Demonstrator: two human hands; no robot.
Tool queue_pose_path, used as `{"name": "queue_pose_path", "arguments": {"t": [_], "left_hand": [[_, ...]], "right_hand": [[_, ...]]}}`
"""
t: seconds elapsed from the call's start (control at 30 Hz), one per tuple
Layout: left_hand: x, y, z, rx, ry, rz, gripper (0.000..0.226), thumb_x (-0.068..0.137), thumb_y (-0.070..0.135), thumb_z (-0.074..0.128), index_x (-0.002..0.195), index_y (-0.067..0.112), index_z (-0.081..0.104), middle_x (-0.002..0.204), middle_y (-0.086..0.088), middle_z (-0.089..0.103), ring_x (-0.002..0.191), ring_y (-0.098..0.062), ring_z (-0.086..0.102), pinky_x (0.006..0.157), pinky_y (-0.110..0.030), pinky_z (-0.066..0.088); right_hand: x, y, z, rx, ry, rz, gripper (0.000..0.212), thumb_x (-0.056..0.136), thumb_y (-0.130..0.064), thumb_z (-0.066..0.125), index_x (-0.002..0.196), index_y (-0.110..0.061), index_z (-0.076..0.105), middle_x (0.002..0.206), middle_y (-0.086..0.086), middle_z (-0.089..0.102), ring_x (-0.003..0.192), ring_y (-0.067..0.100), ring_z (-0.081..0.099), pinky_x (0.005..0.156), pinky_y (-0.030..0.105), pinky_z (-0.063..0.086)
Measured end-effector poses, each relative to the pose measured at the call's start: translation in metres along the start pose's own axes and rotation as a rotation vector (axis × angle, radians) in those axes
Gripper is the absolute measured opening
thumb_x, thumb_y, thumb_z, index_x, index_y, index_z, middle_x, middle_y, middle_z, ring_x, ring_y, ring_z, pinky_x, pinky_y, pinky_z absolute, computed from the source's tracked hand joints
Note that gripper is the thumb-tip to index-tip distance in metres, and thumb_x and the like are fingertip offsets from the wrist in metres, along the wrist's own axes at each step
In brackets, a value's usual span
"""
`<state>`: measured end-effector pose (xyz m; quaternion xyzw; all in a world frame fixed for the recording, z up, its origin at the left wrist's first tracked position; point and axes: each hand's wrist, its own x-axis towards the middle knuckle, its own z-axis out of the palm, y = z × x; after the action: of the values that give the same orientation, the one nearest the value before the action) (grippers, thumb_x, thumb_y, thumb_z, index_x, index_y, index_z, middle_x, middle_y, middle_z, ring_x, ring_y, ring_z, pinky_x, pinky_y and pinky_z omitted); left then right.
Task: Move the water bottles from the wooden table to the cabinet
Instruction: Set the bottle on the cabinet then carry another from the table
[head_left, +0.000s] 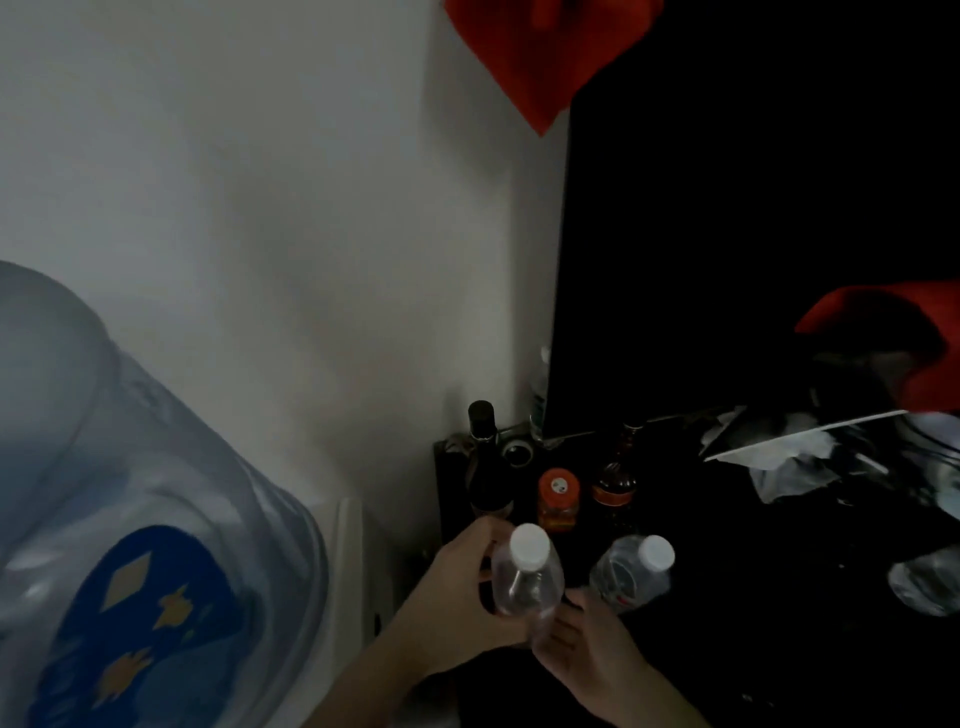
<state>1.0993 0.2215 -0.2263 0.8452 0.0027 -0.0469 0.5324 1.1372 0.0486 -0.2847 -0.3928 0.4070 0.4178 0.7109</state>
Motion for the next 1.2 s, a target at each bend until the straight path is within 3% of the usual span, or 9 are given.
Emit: {"name": "queue_pose_path", "arguments": {"t": [0.1,0.2,0.27,0.37,0.5,0.73,0.9,1.0,1.2], "left_hand": [[0.014,-0.025,0.011,0.032,-0.004,-0.023,0.058,0.07,0.039,0.095,0.113,0.033,0.057,0.113,0.011,0.069,0.105,-0.01,0.069,0.083,-0.019,0.054],[0.024,-0.049,0.022,0.064,-0.004,-0.049,0.058,0.069,0.033,0.094,0.112,0.032,0.056,0.112,0.011,0.067,0.106,-0.01,0.067,0.088,-0.029,0.057],[0.029,-0.062,0.028,0.081,-0.01,-0.061,0.057,0.071,0.032,0.092,0.113,0.031,0.054,0.113,0.012,0.065,0.107,-0.011,0.066,0.091,-0.038,0.057],[0.031,-0.075,0.036,0.084,0.001,-0.073,0.056,0.072,0.033,0.091,0.113,0.032,0.053,0.114,0.013,0.063,0.108,-0.01,0.065,0.092,-0.038,0.057],[0.034,-0.087,0.045,0.095,-0.005,-0.078,0.055,0.07,0.033,0.088,0.112,0.034,0.053,0.112,0.014,0.062,0.106,-0.007,0.065,0.092,-0.038,0.057],[0.036,-0.091,0.053,0.029,-0.043,-0.115,0.057,0.077,0.037,0.085,0.124,0.036,0.051,0.12,0.015,0.063,0.113,-0.001,0.062,0.099,-0.029,0.053],[0.034,-0.08,0.047,0.073,-0.066,-0.114,0.065,0.08,0.05,0.08,0.133,0.05,0.044,0.133,0.026,0.056,0.125,0.013,0.051,0.106,-0.018,0.044],[0.028,-0.075,0.04,0.164,-0.094,-0.108,0.091,0.077,0.043,0.084,0.15,0.036,0.03,0.15,0.017,0.04,0.137,0.008,0.039,0.112,-0.008,0.03],[0.005,-0.043,0.022,0.314,-0.068,-0.091,0.102,0.078,0.034,0.081,0.159,0.028,0.019,0.16,0.009,0.026,0.148,-0.01,0.028,0.122,-0.035,0.03]], "right_hand": [[0.028,0.001,0.001,0.011,0.055,-0.017,0.037,0.104,-0.027,0.042,0.099,0.004,0.063,0.064,0.013,0.062,0.064,0.022,0.052,0.055,0.029,0.038],[0.049,-0.001,0.0,0.054,0.108,-0.009,0.036,0.105,-0.027,0.04,0.095,0.0,0.06,0.076,0.013,0.058,0.071,0.024,0.051,0.062,0.031,0.039],[0.063,0.0,-0.003,0.046,0.142,-0.036,0.035,0.105,-0.025,0.04,0.084,-0.005,0.059,0.075,0.009,0.057,0.079,0.024,0.051,0.079,0.035,0.045],[0.073,0.003,-0.005,-0.015,0.183,-0.08,0.033,0.104,-0.025,0.039,0.087,-0.01,0.062,0.096,0.008,0.062,0.108,0.022,0.05,0.109,0.04,0.033],[0.076,0.015,-0.013,-0.124,0.236,-0.255,0.025,0.101,-0.003,0.039,0.107,0.003,0.063,0.12,0.026,0.059,0.125,0.036,0.05,0.113,0.05,0.033],[0.066,0.016,-0.017,-0.024,0.2,-0.278,0.032,0.101,-0.011,0.045,0.128,0.002,0.056,0.14,0.019,0.052,0.136,0.031,0.041,0.112,0.046,0.028],[0.054,0.015,-0.018,-0.111,0.185,-0.287,0.029,0.101,-0.01,0.045,0.126,-0.001,0.057,0.141,0.019,0.052,0.136,0.032,0.042,0.112,0.045,0.029],[0.043,0.013,-0.015,-0.134,0.166,-0.27,0.026,0.101,-0.011,0.046,0.122,-0.002,0.057,0.14,0.019,0.052,0.136,0.032,0.042,0.113,0.045,0.029],[-0.002,0.009,-0.007,-0.255,0.119,-0.28,0.012,0.101,-0.017,0.046,0.097,-0.011,0.055,0.142,0.014,0.05,0.137,0.03,0.041,0.113,0.044,0.03]]}}
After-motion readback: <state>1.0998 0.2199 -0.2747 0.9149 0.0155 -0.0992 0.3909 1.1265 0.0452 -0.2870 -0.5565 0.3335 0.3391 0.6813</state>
